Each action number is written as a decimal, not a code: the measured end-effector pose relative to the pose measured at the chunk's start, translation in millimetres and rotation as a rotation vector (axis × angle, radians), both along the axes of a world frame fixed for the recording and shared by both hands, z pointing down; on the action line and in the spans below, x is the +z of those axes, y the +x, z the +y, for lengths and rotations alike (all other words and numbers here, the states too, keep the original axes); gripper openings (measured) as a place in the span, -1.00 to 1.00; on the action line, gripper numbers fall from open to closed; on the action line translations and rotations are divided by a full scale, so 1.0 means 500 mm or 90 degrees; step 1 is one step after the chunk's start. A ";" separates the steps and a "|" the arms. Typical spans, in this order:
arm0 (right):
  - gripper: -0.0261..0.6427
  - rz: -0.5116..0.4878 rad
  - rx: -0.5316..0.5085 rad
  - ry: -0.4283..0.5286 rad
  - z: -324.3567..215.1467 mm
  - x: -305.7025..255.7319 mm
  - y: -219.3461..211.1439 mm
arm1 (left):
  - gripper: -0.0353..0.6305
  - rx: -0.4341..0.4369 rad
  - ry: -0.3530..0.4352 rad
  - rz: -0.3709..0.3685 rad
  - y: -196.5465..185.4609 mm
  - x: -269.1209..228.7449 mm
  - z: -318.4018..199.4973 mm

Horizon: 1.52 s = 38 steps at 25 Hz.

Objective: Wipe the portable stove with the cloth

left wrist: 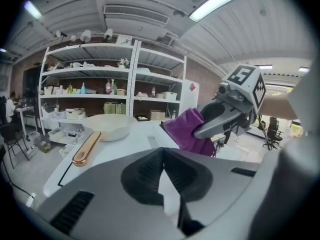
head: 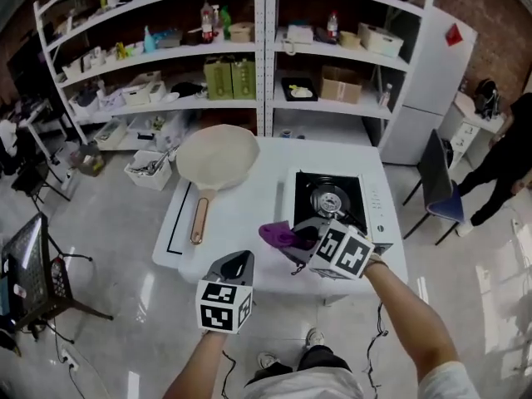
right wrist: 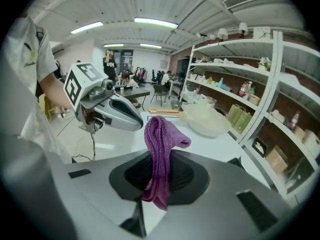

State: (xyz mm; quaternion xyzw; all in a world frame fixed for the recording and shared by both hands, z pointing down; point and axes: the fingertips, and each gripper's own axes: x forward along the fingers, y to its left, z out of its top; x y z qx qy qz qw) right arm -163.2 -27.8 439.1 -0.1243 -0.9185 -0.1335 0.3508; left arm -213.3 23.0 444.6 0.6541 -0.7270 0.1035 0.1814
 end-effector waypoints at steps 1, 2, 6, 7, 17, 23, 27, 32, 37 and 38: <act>-0.74 -0.019 0.023 -0.010 -0.016 -0.015 0.017 | -0.88 0.009 0.004 0.000 0.013 -0.006 -0.014; -0.74 -0.038 0.046 -0.018 -0.033 -0.030 0.035 | -0.88 0.019 0.008 -0.001 0.027 -0.011 -0.028; -0.74 -0.101 0.134 -0.025 -0.100 -0.083 0.110 | -0.88 0.048 0.017 -0.010 0.076 -0.031 -0.087; -0.74 -0.116 0.154 -0.027 -0.114 -0.096 0.129 | -0.88 0.051 0.018 -0.011 0.087 -0.036 -0.100; -0.74 -0.235 0.324 -0.045 -0.237 -0.154 0.343 | -0.88 0.059 0.027 -0.019 0.216 -0.072 -0.213; -0.74 -0.291 0.406 -0.078 -0.298 -0.163 0.438 | -0.88 0.050 0.036 -0.037 0.264 -0.097 -0.259; -0.74 -0.316 0.464 -0.095 -0.332 -0.161 0.489 | -0.88 0.039 0.028 -0.049 0.278 -0.101 -0.271; -0.74 -0.345 0.492 -0.095 -0.357 -0.157 0.516 | -0.88 0.026 0.026 -0.054 0.281 -0.102 -0.282; -0.74 -0.353 0.497 -0.099 -0.368 -0.152 0.514 | -0.88 0.012 0.024 -0.055 0.272 -0.103 -0.280; -0.74 -0.355 0.497 -0.100 -0.369 -0.152 0.513 | -0.88 0.010 0.025 -0.055 0.270 -0.103 -0.280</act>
